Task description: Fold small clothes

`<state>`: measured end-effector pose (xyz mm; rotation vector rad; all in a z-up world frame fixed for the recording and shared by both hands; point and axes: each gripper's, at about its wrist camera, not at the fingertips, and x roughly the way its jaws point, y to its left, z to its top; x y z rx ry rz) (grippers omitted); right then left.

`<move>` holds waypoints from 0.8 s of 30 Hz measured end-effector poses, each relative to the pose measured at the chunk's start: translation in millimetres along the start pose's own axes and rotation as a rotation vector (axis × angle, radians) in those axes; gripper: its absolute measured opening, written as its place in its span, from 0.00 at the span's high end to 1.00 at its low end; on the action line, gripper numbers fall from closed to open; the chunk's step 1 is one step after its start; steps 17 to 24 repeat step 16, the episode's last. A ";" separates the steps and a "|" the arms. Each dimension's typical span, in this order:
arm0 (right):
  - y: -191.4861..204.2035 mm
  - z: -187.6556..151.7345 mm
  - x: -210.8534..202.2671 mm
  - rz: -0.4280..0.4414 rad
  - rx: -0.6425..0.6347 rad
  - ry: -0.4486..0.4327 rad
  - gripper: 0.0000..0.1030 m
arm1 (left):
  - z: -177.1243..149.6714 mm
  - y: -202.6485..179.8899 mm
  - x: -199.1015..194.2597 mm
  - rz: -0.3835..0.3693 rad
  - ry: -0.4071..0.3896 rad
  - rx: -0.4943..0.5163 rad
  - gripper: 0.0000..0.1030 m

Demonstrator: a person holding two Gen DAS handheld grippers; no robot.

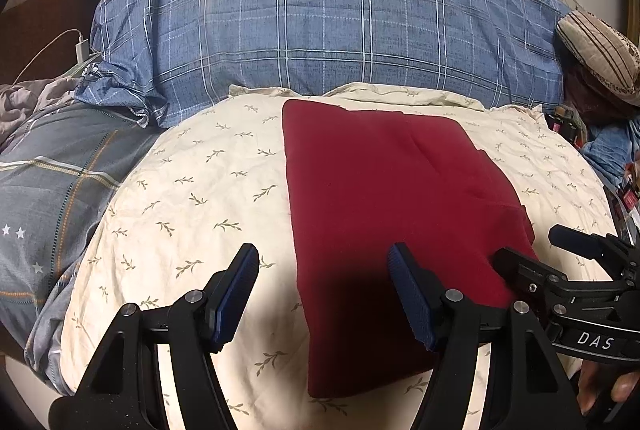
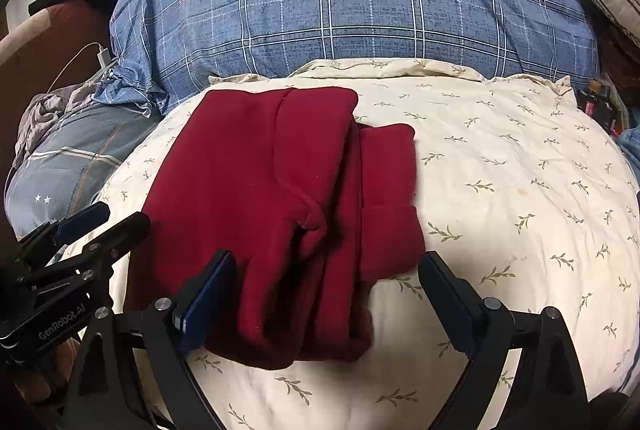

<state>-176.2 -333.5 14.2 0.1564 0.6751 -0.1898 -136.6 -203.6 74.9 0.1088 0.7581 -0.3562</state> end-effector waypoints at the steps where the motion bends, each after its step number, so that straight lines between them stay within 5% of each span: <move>1: -0.1 0.1 0.8 0.000 0.001 0.003 0.09 | -0.1 0.1 0.2 -0.001 0.000 -0.001 0.35; 24: -3.2 1.4 5.0 0.010 0.011 0.007 0.09 | 1.0 10.0 7.7 -0.036 0.005 -0.039 0.35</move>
